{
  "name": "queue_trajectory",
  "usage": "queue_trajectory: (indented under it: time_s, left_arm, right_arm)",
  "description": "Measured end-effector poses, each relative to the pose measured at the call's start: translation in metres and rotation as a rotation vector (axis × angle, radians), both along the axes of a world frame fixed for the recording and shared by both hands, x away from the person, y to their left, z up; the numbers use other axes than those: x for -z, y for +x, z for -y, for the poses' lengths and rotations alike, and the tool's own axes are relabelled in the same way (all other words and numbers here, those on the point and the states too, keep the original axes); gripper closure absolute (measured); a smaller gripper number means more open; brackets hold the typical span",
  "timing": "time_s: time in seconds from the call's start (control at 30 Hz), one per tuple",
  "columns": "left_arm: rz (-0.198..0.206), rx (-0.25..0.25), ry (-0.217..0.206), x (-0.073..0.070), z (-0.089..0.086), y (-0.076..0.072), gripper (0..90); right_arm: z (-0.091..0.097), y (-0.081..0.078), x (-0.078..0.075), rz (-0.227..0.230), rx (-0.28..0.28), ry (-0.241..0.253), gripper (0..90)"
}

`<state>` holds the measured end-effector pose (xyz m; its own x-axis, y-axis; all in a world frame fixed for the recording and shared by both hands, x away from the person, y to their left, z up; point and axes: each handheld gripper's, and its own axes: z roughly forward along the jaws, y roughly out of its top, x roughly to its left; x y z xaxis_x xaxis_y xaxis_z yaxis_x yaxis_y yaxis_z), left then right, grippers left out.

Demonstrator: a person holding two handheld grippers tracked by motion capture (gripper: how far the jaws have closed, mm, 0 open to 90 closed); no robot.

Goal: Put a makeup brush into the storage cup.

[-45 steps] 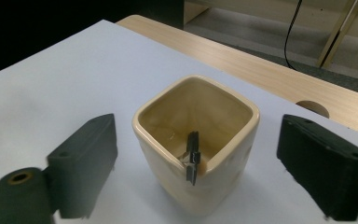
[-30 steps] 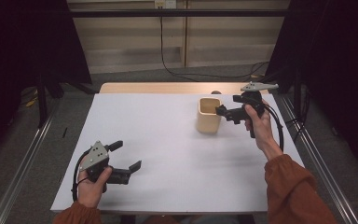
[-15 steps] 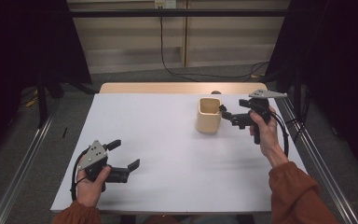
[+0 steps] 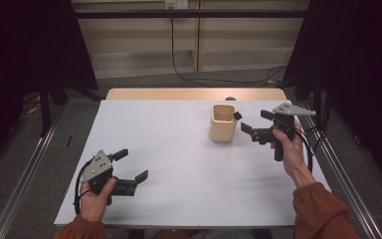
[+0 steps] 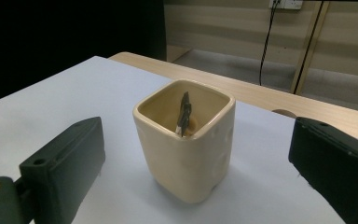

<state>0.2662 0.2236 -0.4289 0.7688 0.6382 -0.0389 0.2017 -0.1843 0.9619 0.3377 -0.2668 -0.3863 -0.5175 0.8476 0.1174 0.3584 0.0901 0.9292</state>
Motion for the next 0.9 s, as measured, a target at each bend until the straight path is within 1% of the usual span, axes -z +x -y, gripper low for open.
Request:
queue_trajectory:
  time_s: [0.13,0.2,0.37,0.47,0.53,0.6,0.63,0.67,0.73,0.77,0.9]
  left_arm:
    - [0.007,0.003,0.007,0.000,0.001,-0.002,1.3]
    - [0.004,0.000,0.007,0.000,0.001,-0.002,1.3]
    - [0.008,0.001,0.010,-0.001,0.001,-0.003,1.2]
    - [0.006,-0.014,-0.006,-0.002,0.002,-0.001,1.5]
    - [0.014,-0.008,0.003,-0.002,0.003,-0.001,1.4]
    - [0.011,-0.008,0.006,-0.001,0.002,-0.003,1.3]
    - [0.011,-0.009,0.010,-0.001,0.001,-0.003,1.3]
    - [0.008,-0.018,0.005,0.000,-0.001,-0.002,1.2]
    - [0.009,-0.031,-0.002,0.000,-0.002,-0.002,0.8]
    - [0.012,-0.029,0.000,-0.001,-0.002,-0.002,0.7]
    - [0.008,-0.023,0.012,0.000,-0.002,-0.003,1.0]
  right_arm:
    - [0.003,-0.010,-0.003,0.016,0.010,0.009,3.3]
    - [0.005,-0.015,-0.003,0.020,0.009,0.003,3.0]
    - [0.008,-0.024,0.002,0.024,0.022,-0.003,2.9]
    - [0.009,-0.030,0.005,0.021,0.027,-0.010,3.0]
    - [0.009,-0.034,0.005,0.021,0.031,-0.010,3.0]
    - [0.010,-0.040,0.004,0.023,0.035,-0.023,3.0]
    - [0.011,-0.044,0.004,0.025,0.036,-0.009,2.9]
    - [0.012,-0.046,0.005,0.024,0.036,-0.005,2.9]
    - [0.013,-0.052,0.009,0.026,0.039,-0.013,2.8]
    - [0.014,-0.055,0.011,0.017,0.039,-0.010,2.8]
    - [0.016,-0.065,0.016,0.026,0.047,-0.006,3.0]
